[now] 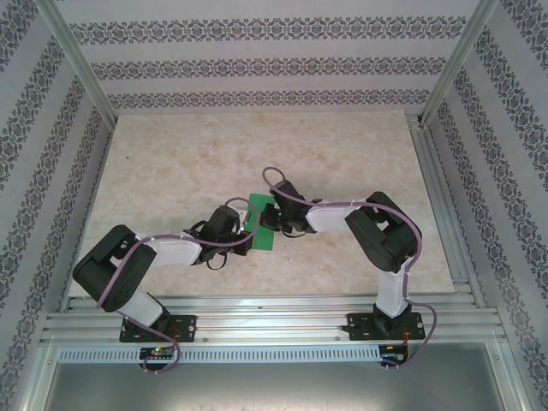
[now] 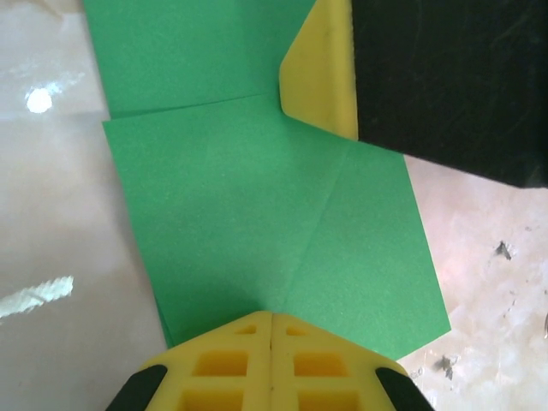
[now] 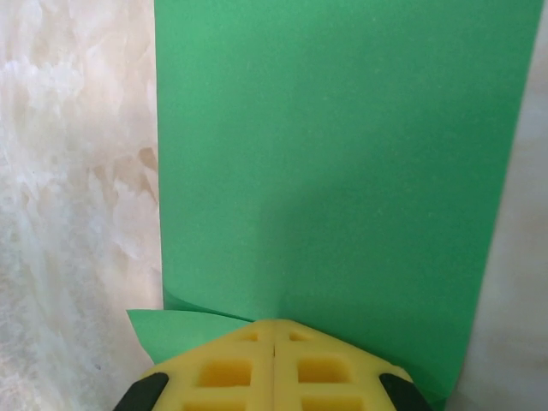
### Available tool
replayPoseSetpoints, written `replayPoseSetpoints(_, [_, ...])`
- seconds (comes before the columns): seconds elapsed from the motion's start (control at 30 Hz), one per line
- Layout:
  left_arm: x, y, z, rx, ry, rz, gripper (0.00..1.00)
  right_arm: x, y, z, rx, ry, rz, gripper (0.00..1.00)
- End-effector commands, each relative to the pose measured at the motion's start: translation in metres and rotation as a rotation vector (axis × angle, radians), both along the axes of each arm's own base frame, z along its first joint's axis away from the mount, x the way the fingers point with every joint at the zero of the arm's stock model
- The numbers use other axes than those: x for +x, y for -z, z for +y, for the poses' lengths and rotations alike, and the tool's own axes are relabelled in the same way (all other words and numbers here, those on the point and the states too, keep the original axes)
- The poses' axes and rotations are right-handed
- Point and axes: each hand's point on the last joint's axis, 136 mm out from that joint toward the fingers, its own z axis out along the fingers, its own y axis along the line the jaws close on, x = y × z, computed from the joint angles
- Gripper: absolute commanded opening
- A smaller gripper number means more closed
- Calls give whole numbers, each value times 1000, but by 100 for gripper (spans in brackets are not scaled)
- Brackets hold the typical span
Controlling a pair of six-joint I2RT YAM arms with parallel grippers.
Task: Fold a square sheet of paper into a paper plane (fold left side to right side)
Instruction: Fold the triangle a second time at the center of the table.
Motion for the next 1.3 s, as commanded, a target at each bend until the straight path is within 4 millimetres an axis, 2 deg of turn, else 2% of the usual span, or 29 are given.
replayPoseSetpoints(0.0, [-54,43,38,172,14,201,6,-11,39,-32,-179,16,61,2])
replayPoseSetpoints(0.4, [-64,43,50,161,-57,225,8,-8,49,-47,-230,22,76,2])
replayPoseSetpoints(0.67, [-66,45,66,212,-145,243,8,-7,44,-44,-218,15,68,2])
replayPoseSetpoints(0.87, [-70,41,82,228,-233,240,9,-7,43,-42,-212,7,64,2])
replayPoseSetpoints(0.97, [-72,37,84,226,-245,243,10,-6,42,-41,-208,4,63,2])
replayPoseSetpoints(1.1, [-64,15,77,192,-224,204,10,-7,41,-39,-200,2,61,2])
replayPoseSetpoints(1.27, [-47,-35,40,20,-130,126,13,-6,41,-35,-193,-5,59,3])
